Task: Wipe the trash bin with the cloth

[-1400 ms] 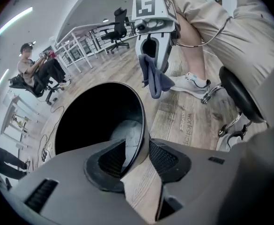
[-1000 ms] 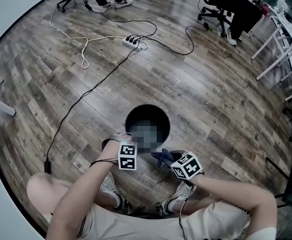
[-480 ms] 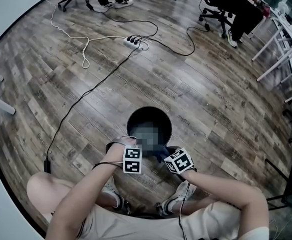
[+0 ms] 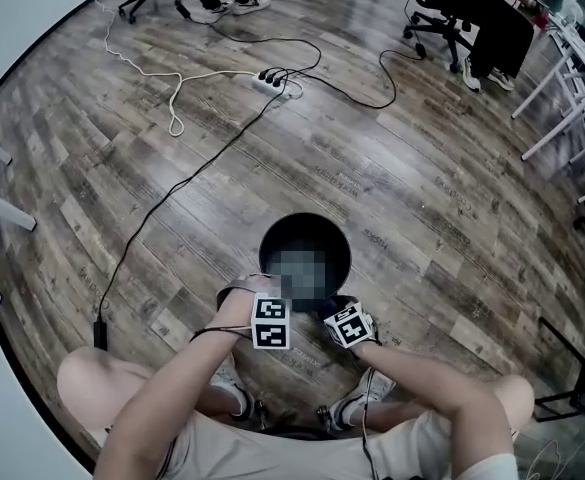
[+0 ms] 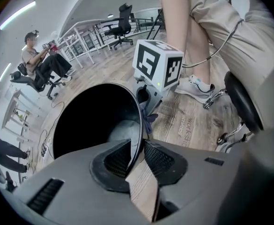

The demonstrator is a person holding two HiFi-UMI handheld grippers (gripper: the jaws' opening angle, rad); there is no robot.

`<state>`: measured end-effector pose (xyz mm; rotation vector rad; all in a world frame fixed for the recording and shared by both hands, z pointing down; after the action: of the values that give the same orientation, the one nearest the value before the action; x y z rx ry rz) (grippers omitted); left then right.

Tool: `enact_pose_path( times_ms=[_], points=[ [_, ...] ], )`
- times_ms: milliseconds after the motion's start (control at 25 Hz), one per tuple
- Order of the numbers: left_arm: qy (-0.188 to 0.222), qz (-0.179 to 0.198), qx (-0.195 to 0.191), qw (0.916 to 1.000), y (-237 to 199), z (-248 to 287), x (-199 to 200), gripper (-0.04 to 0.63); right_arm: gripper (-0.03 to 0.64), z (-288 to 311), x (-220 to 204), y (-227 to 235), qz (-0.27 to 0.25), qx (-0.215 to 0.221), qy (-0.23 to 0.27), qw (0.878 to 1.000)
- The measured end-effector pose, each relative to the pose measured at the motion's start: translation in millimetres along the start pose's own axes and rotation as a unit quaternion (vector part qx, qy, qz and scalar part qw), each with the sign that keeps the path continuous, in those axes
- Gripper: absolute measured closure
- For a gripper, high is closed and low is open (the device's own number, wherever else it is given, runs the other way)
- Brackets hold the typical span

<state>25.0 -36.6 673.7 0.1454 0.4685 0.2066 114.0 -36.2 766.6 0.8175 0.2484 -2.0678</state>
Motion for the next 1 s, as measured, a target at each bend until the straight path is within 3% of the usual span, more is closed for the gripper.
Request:
enact_pose_path(
  times_ms=[240, 560, 720, 840, 1000],
  points=[
    [0.002, -0.005, -0.001, 1.0000, -2.2, -1.6, -0.3, 0.497, 0.532, 36.6, -27.3, 14.7, -0.050, -0.032, -0.025, 0.998],
    [0.005, -0.022, -0.002, 0.9997, -2.6, -1.0, -0.4, 0.497, 0.532, 76.9, -57.0, 17.2, 0.001, -0.046, -0.024, 0.999],
    [-0.001, -0.029, -0.003, 0.9996, -2.7, -0.5, -0.3, 0.495, 0.532, 67.4, -58.7, 16.0, 0.005, -0.016, -0.064, 0.998],
    [-0.012, -0.041, -0.001, 0.9991, -2.0, 1.5, -0.1, 0.488, 0.532, 40.4, -66.6, -2.6, 0.030, 0.046, -0.137, 0.989],
    [-0.013, -0.050, -0.005, 0.9986, -3.1, 1.5, 0.2, 0.486, 0.532, -18.4, -57.2, -25.0, -0.017, 0.108, -0.177, 0.978]
  ],
)
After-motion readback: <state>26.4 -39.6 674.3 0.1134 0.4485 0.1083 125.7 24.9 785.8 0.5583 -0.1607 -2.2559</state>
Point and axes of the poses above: the fingertips, and each gripper's own axes: z forward along the fingers, y to its right, x out of its top, the point moved 1 cm from there along -z, backward along the fingers, and after that the axes turned 7 degrees about y, right-handed, at the moved point
